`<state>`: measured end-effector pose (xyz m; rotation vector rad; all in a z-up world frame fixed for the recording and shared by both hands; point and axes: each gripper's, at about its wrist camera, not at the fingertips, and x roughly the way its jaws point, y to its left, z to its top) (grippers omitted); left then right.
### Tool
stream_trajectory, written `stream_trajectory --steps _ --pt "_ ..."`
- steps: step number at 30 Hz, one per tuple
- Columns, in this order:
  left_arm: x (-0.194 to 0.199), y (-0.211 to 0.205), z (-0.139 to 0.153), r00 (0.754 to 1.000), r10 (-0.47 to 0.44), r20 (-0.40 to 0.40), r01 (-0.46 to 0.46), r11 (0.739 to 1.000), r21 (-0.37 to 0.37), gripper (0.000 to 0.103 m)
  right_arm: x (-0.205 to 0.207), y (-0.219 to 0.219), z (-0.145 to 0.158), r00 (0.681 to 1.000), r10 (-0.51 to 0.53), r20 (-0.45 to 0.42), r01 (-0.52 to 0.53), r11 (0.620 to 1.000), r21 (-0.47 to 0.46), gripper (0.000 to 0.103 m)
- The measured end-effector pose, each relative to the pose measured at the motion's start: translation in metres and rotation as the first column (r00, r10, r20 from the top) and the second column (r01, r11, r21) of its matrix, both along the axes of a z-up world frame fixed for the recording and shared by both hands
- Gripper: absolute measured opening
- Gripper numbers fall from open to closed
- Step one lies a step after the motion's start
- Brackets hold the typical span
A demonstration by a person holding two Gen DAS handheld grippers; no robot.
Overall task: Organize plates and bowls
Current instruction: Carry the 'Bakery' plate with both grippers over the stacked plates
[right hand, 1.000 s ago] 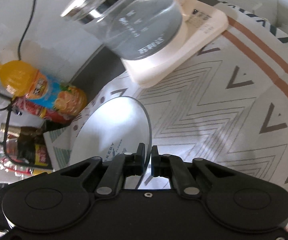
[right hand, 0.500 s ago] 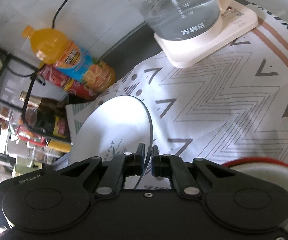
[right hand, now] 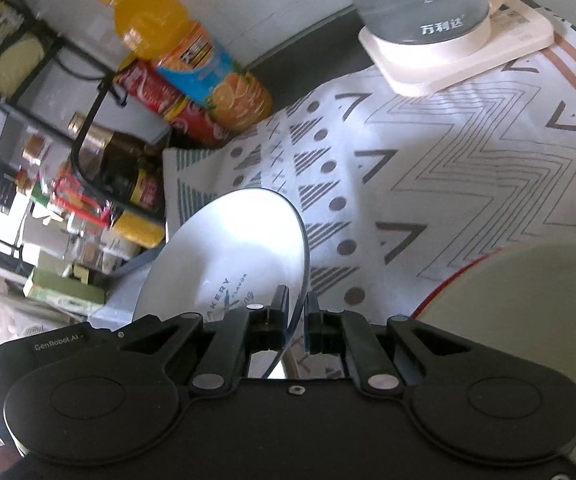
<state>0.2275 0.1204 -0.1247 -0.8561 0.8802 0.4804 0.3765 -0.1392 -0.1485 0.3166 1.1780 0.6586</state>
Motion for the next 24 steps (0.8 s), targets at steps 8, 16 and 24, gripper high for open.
stream_trajectory --steps 8,16,24 --pt "-0.031 0.003 -0.007 0.999 0.043 -0.005 -0.043 0.999 -0.004 0.008 -0.023 0.013 0.004 0.997 0.066 0.047 -0.064 0.997 -0.037 0.008" --pt "-0.059 0.007 -0.018 0.996 0.088 -0.025 -0.088 0.996 -0.014 0.008 -0.045 0.028 -0.002 0.990 0.126 0.064 -0.121 0.990 -0.073 0.008" --pt "-0.074 0.010 -0.026 0.993 0.106 -0.050 -0.106 0.994 -0.007 0.008 -0.066 0.041 -0.007 0.980 0.184 0.079 -0.173 0.977 -0.125 0.008"
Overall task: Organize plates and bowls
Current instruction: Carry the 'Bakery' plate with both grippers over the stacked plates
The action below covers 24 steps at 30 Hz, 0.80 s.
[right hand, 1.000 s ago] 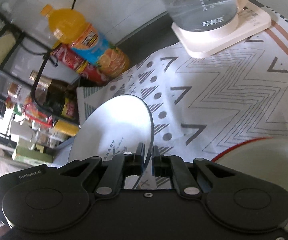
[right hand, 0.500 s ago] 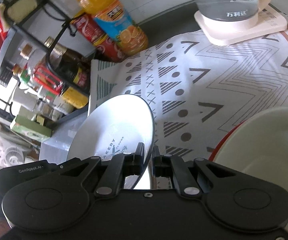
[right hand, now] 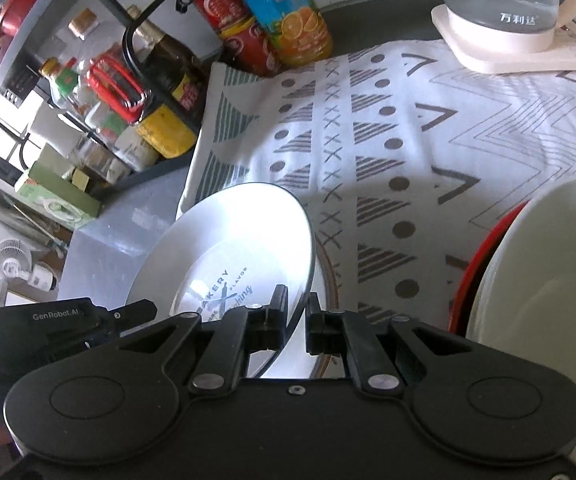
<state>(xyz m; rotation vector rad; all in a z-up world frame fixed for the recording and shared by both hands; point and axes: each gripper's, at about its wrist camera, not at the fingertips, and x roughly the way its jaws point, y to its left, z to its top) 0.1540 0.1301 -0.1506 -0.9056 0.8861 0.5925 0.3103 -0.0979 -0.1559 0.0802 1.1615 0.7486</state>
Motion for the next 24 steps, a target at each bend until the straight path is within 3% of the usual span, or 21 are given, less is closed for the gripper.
stream_trajectory --steps 24 --pt "-0.001 -0.001 -0.019 0.999 0.003 -0.049 -0.001 0.999 0.035 0.010 -0.014 0.007 -0.014 1.000 0.030 0.002 -0.030 0.998 -0.050 0.010"
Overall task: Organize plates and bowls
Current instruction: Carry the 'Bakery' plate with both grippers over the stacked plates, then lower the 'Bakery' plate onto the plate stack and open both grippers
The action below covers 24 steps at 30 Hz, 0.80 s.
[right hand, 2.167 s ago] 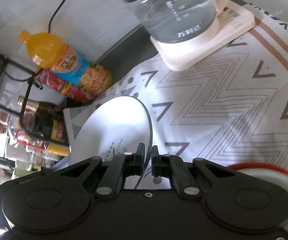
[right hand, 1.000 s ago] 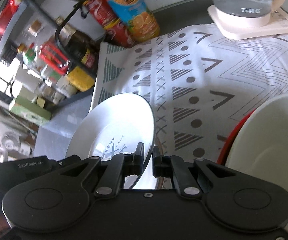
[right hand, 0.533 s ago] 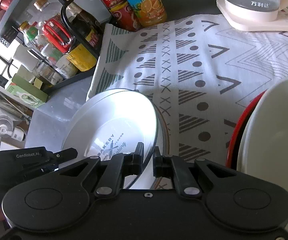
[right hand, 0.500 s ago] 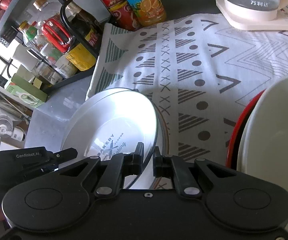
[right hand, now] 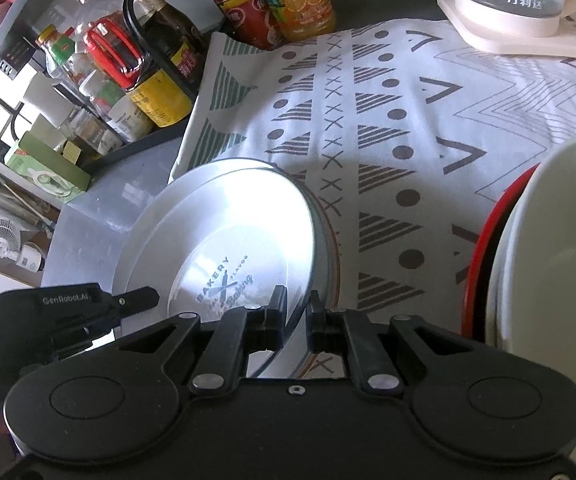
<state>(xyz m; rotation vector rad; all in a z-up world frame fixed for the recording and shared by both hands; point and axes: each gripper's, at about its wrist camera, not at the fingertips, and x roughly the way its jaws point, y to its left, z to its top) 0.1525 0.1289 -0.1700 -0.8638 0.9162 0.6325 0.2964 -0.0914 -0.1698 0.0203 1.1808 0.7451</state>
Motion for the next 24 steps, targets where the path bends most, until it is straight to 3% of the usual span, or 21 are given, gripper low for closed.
stream_trajectory --steps 24 --pt "0.0084 -0.0019 0.0086 0.997 -0.046 -0.070 0.052 0.995 0.085 0.009 -0.0060 -0.0047 -0.0028 0.996 -0.021 -0.081 0.025 0.999 0.040 0.022"
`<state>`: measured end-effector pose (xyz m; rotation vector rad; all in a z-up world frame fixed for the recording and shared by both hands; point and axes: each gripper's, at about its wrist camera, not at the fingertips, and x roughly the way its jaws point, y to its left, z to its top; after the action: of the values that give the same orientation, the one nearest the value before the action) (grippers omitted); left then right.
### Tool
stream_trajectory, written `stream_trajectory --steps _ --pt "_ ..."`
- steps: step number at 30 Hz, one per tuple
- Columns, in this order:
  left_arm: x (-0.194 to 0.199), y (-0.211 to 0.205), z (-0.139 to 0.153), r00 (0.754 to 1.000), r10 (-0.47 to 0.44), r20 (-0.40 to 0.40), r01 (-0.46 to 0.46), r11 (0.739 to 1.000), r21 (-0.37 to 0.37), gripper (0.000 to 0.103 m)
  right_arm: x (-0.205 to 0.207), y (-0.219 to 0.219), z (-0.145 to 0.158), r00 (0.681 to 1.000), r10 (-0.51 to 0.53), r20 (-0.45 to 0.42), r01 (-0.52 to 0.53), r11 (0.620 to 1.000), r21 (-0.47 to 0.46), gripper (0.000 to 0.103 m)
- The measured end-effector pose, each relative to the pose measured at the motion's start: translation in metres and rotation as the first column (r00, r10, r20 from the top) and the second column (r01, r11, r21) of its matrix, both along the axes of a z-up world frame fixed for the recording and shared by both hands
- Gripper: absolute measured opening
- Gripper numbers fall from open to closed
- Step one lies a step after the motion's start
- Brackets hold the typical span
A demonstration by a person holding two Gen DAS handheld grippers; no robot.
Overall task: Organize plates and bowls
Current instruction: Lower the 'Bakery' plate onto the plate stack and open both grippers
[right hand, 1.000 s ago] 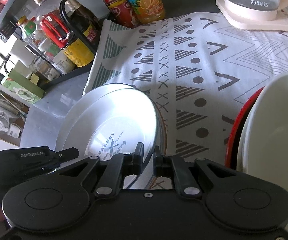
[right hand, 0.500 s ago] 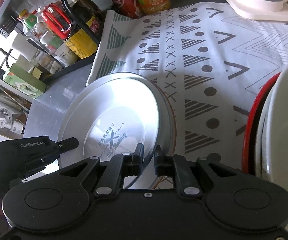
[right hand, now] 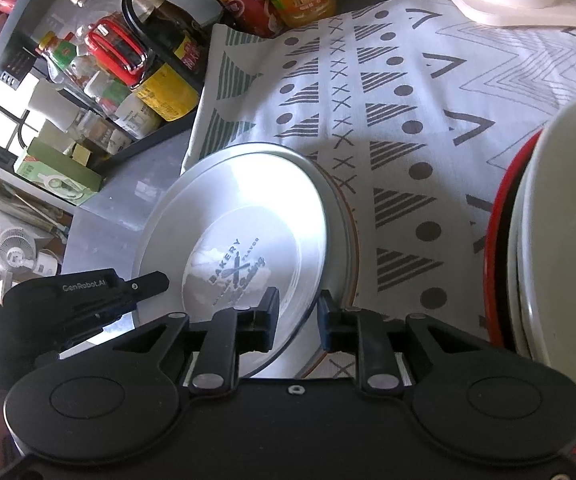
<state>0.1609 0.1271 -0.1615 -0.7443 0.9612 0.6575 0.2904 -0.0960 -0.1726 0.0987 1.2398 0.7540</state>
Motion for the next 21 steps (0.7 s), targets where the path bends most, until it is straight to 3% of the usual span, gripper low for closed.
stream_trajectory --steps 8,17,20,21 --pt "-0.002 -0.003 0.006 1.000 -0.017 -0.022 0.017 1.000 0.022 0.009 -0.003 -0.004 -0.005 0.999 -0.020 -0.029 0.020 1.000 0.017 0.017" --pt "0.001 -0.014 0.027 0.999 -0.037 -0.025 0.039 0.998 0.051 0.012 -0.010 -0.013 0.011 1.000 -0.015 -0.014 0.016 0.999 0.052 0.021" --pt "0.008 -0.019 0.038 0.999 -0.050 -0.013 0.051 0.998 0.048 0.025 -0.009 -0.021 0.024 1.000 -0.018 0.012 0.017 0.996 0.086 0.028" --pt "0.010 -0.021 0.043 0.999 -0.053 -0.005 0.053 0.997 0.052 0.036 -0.008 -0.024 0.029 1.000 -0.023 0.020 0.021 0.995 0.096 0.035"
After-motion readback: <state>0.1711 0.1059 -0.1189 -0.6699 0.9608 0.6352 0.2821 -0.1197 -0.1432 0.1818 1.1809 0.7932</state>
